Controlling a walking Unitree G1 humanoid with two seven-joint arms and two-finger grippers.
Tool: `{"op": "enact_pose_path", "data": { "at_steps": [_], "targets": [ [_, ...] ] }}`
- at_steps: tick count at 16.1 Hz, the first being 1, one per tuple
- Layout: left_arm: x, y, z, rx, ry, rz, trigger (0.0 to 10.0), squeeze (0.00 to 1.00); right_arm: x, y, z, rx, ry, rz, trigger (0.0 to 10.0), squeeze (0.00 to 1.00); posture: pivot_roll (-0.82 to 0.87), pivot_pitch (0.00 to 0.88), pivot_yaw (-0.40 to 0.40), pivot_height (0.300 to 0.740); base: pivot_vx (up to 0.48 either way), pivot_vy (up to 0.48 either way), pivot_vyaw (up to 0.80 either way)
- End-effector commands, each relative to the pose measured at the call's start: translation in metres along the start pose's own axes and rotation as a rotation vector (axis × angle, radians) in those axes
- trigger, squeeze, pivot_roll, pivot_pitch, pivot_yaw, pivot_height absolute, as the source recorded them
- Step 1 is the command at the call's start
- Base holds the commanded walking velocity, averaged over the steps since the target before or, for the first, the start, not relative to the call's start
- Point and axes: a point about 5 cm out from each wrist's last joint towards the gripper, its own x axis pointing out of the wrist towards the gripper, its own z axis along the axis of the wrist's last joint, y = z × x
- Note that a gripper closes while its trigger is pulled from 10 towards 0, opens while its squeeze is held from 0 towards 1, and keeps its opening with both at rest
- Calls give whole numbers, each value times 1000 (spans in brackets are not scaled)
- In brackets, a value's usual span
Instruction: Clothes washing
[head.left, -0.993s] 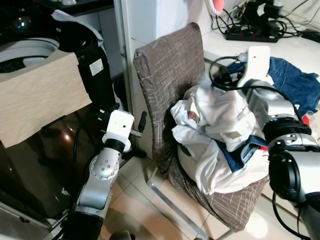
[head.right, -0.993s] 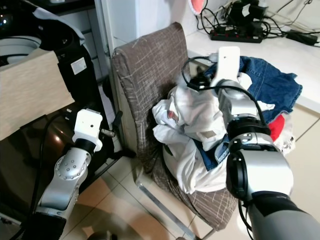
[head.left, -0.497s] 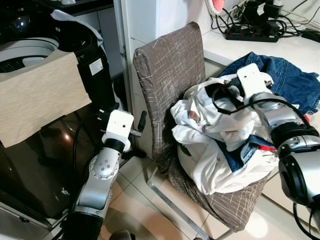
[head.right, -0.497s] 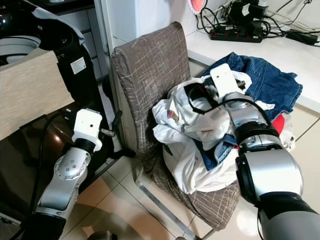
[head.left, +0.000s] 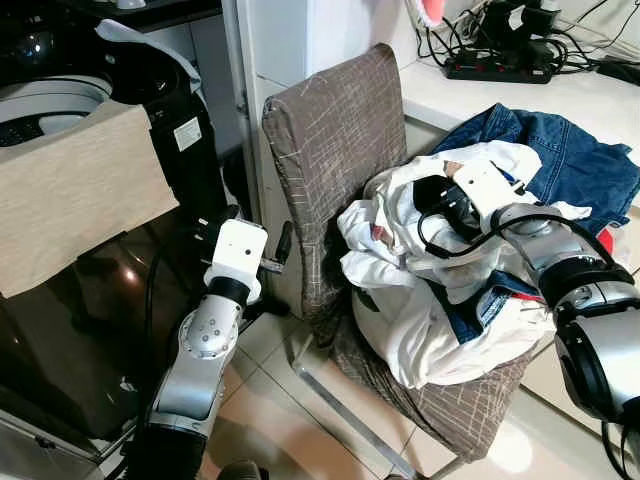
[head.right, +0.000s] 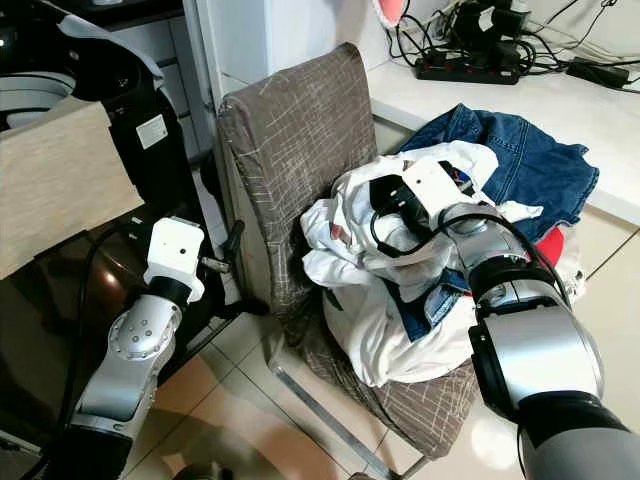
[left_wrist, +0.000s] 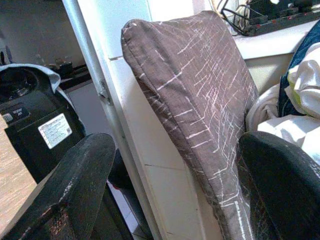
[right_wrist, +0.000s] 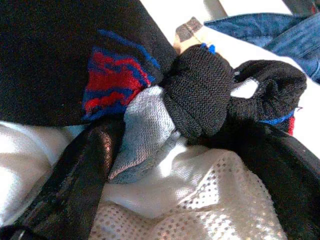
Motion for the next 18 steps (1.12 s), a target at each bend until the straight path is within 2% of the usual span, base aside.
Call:
{"op": "enact_pose_path", "data": {
  "at_steps": [1,2,3,4,5,6,7,9,12,13,14,15,16,18],
  "targets": [
    [-1,0,0,-9,7,5,10000,0,2,13,-7,101,10,41,10000,0,88,18,-37,732,0,0,0],
    [-1,-1,0,-9,8,3,10000,0,3,14,-8,203,2,21,10000,0,88,18,-37,732,0,0,0],
    [0,-1,0,-9,8,1,10000,0,3,11,-9,378,-12,-38,10000,0,84,19,-37,732,0,0,0],
    [0,-1,0,-10,8,1,10000,0,3,11,-12,491,-9,-70,10000,0,84,19,-37,732,0,0,0],
    [0,-1,0,-11,7,0,10000,0,3,12,-14,536,-11,-89,10000,180,84,19,-37,732,0,0,0],
    [0,-2,0,-11,7,-2,10000,0,4,14,-15,573,-9,-112,10000,1000,84,19,-37,732,0,0,0],
    [0,-2,0,-10,7,-3,10000,0,4,17,-16,581,-2,-115,10000,1000,84,19,-37,732,0,0,0],
    [0,-1,0,-9,8,-1,10000,0,6,25,-11,524,-12,-85,10000,1000,86,20,-35,732,0,0,0],
    [0,-2,0,-10,8,0,10000,0,7,26,-6,510,-34,-91,10000,976,89,22,-37,732,0,0,0],
    [-1,-1,0,-10,10,2,10000,0,7,26,-2,509,-55,-91,0,1000,91,23,-39,732,0,0,0],
    [-1,-1,0,-11,10,4,10000,0,8,27,0,492,-61,-88,0,1000,91,23,-39,732,0,0,0],
    [-1,-1,0,-10,10,5,10000,0,8,26,1,477,-65,-91,0,596,91,22,-41,732,0,0,0],
    [-1,-1,0,-10,10,6,10000,0,8,26,2,467,-74,-98,0,0,91,20,-41,732,0,0,0],
    [-1,-1,0,-10,9,5,10000,0,7,23,6,439,-107,-124,0,0,89,15,-41,732,0,0,0]
  ]
}}
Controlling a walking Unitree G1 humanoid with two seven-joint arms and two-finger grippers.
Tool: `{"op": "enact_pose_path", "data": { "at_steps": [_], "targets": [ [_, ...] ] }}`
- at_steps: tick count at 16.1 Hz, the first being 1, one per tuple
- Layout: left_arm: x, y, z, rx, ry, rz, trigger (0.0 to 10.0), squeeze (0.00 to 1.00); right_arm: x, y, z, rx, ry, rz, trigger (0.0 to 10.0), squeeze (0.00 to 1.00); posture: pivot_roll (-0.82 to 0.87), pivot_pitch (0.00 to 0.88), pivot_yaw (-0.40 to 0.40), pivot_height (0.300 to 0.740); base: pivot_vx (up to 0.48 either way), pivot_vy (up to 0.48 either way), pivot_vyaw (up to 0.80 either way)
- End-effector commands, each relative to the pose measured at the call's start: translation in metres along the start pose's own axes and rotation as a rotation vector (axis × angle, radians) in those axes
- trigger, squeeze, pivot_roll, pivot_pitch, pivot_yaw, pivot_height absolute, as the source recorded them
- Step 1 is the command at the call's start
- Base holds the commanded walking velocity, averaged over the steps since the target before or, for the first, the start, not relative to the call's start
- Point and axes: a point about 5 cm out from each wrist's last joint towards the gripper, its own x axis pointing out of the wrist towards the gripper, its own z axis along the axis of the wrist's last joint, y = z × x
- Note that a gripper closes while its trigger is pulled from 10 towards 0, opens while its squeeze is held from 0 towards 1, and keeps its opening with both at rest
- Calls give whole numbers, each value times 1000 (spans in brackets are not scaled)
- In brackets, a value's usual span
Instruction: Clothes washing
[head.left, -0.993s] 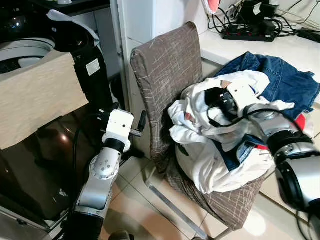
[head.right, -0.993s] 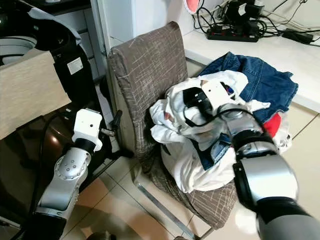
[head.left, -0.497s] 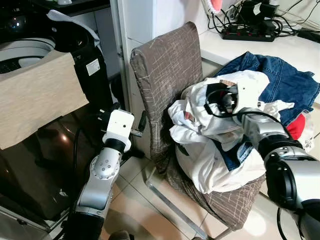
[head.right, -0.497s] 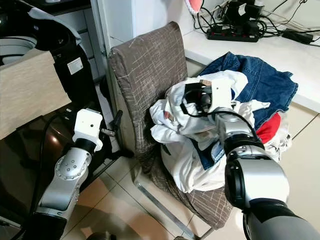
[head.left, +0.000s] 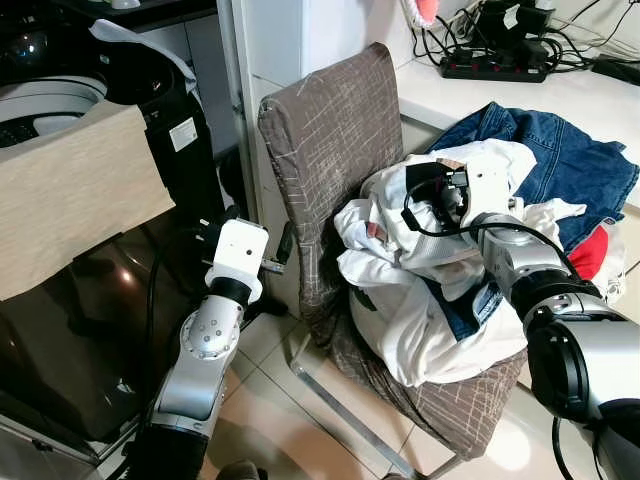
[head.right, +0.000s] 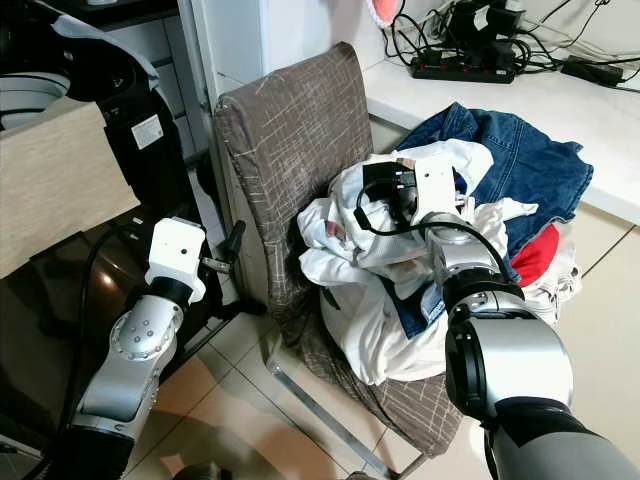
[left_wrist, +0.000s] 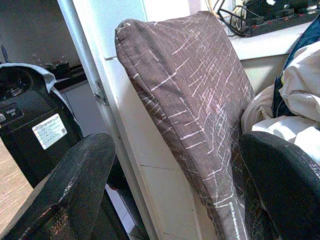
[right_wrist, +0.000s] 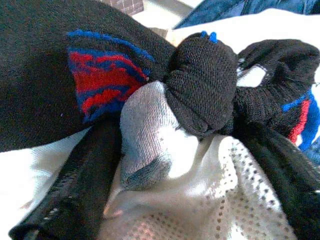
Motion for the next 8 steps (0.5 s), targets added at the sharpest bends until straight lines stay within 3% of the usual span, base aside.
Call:
{"op": "enact_pose_path", "data": {
  "at_steps": [1,8],
  "targets": [
    [-1,0,0,-5,7,5,10000,0,0,2,2,-15,-23,0,0,0,89,15,-41,732,0,0,0],
    [1,-2,0,-1,5,-10,10000,0,0,5,7,-31,-98,-12,0,0,80,7,-33,732,0,0,0]
  ]
}}
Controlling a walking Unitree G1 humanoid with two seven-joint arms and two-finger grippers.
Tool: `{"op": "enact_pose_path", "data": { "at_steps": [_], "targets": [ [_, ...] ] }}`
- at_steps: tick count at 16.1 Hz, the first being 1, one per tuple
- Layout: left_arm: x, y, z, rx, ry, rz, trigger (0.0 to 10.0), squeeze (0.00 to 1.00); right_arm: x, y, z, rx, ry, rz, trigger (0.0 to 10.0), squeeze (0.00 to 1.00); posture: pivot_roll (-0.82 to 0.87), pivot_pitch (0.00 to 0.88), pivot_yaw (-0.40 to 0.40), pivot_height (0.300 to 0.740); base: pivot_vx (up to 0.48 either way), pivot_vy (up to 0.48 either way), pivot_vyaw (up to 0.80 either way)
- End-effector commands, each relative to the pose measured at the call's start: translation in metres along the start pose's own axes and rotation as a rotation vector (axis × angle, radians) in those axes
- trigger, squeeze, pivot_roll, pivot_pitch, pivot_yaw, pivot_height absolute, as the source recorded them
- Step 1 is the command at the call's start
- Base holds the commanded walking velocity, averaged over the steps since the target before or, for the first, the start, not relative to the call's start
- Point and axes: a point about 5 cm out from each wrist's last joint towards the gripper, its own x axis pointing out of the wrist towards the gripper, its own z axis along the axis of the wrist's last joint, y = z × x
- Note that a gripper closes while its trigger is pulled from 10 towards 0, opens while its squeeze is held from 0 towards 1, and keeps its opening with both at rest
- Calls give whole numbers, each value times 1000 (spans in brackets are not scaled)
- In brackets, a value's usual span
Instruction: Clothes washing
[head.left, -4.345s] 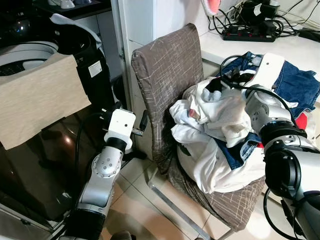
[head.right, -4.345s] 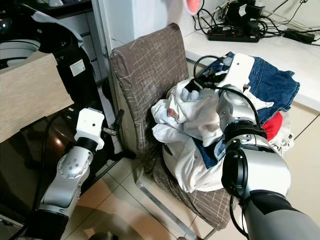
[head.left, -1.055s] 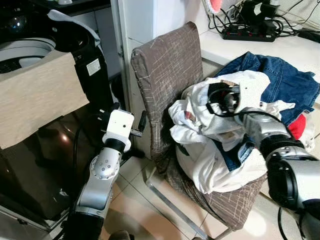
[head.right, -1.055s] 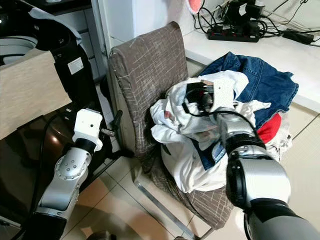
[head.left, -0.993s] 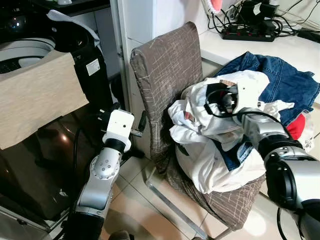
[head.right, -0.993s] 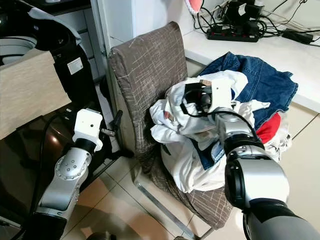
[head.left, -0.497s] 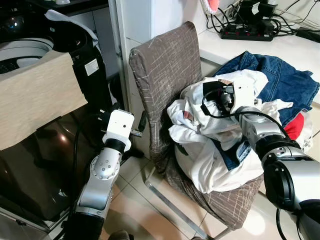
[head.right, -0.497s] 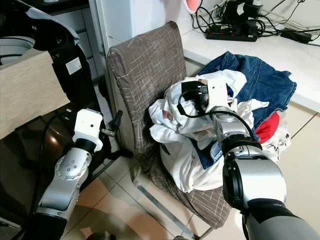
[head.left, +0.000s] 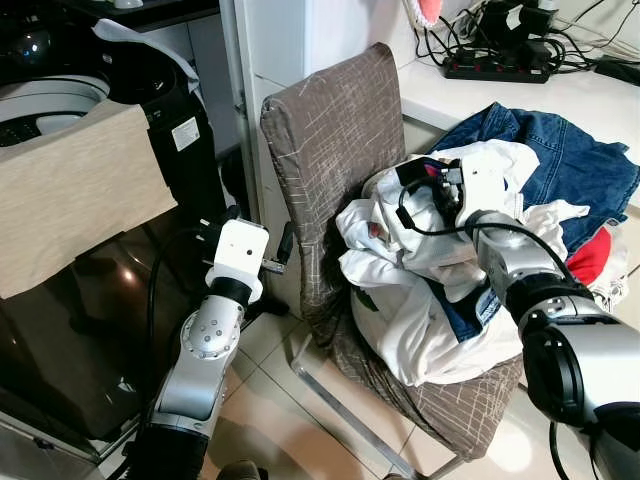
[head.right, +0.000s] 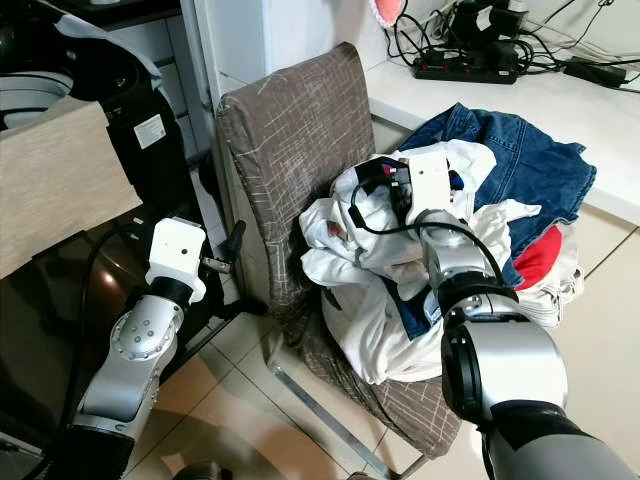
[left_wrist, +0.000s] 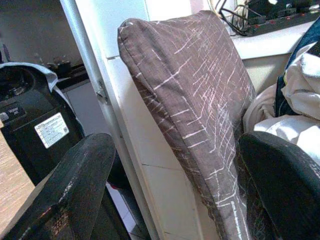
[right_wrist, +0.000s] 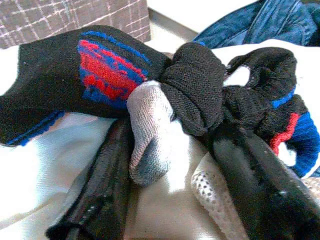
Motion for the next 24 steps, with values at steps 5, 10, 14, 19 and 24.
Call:
{"op": "enact_pose_path", "data": {
  "at_steps": [5,10,14,19,24],
  "targets": [
    [0,-1,0,-3,7,-2,10000,0,2,1,50,-33,-224,-10,0,0,81,9,-36,732,0,0,0],
    [2,-3,0,-10,6,-2,10000,0,-1,9,95,-19,-394,45,0,0,67,14,-40,732,0,0,0],
    [2,-4,0,-14,7,0,10000,0,2,-5,73,33,-289,-65,10000,1000,67,18,-41,732,0,0,0],
    [2,-3,0,-11,6,-1,10000,0,3,-15,68,100,-229,-90,10000,1000,75,18,-40,732,0,0,0],
    [2,-3,0,-13,5,2,10000,0,4,-13,74,213,-232,-87,10000,1000,79,15,-43,732,0,0,0]
  ]
}}
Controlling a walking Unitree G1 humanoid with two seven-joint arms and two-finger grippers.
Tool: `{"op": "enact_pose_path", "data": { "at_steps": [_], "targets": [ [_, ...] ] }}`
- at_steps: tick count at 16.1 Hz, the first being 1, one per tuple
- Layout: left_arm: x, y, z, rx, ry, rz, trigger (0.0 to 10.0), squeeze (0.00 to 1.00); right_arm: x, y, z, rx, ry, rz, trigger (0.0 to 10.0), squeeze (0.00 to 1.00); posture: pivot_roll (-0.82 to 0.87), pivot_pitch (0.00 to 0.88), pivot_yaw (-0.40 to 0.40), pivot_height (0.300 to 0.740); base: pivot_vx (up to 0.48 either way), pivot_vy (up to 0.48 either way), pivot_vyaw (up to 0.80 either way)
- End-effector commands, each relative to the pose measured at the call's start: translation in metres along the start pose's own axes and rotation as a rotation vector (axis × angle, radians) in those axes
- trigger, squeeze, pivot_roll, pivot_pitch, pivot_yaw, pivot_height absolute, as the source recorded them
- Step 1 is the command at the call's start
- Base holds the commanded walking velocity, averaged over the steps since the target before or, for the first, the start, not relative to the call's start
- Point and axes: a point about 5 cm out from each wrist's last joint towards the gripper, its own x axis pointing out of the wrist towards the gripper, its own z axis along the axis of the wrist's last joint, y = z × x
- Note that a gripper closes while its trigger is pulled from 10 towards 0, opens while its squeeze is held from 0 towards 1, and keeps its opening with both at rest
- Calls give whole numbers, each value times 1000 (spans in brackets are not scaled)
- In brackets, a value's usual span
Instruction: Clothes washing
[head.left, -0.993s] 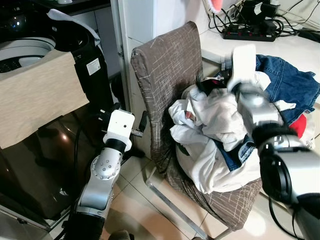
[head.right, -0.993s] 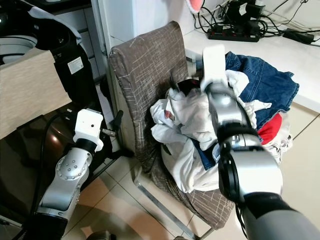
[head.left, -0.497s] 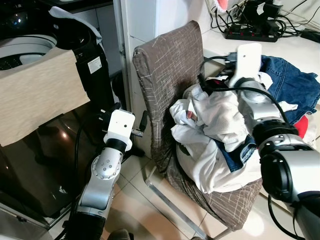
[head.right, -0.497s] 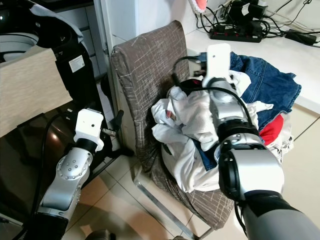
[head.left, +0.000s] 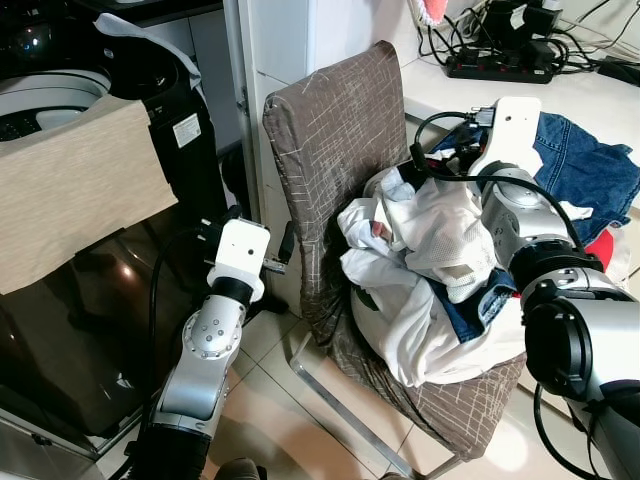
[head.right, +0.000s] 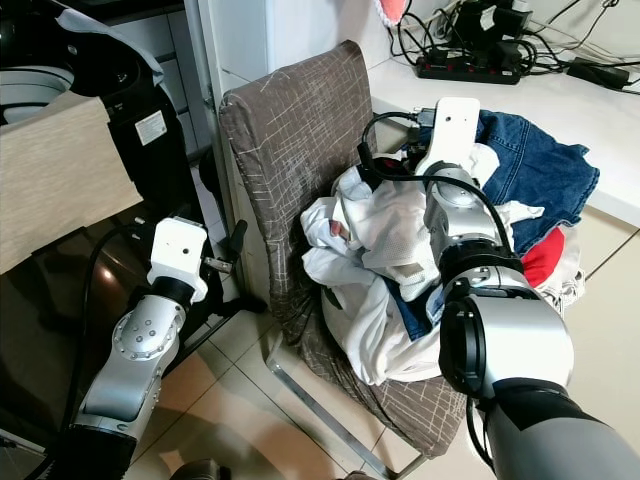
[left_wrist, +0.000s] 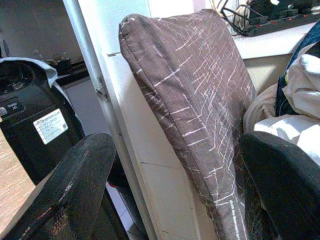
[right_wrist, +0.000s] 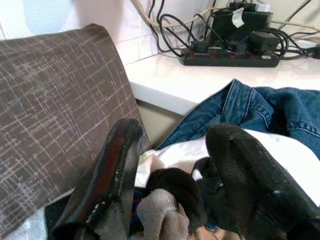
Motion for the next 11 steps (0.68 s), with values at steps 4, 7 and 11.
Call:
{"op": "enact_pose_path", "data": {
  "at_steps": [4,7,11],
  "targets": [
    [2,-1,0,-6,7,-4,10000,0,3,0,11,79,-5,4,10000,1000,76,11,-43,732,0,0,0],
    [2,-2,-1,-7,9,-7,10000,0,3,1,10,134,13,2,10000,1000,79,5,-46,732,0,0,0],
    [1,-6,-2,-7,17,-39,10000,0,5,1,15,120,3,2,10000,1000,85,0,-54,732,0,0,0]
  ]
}}
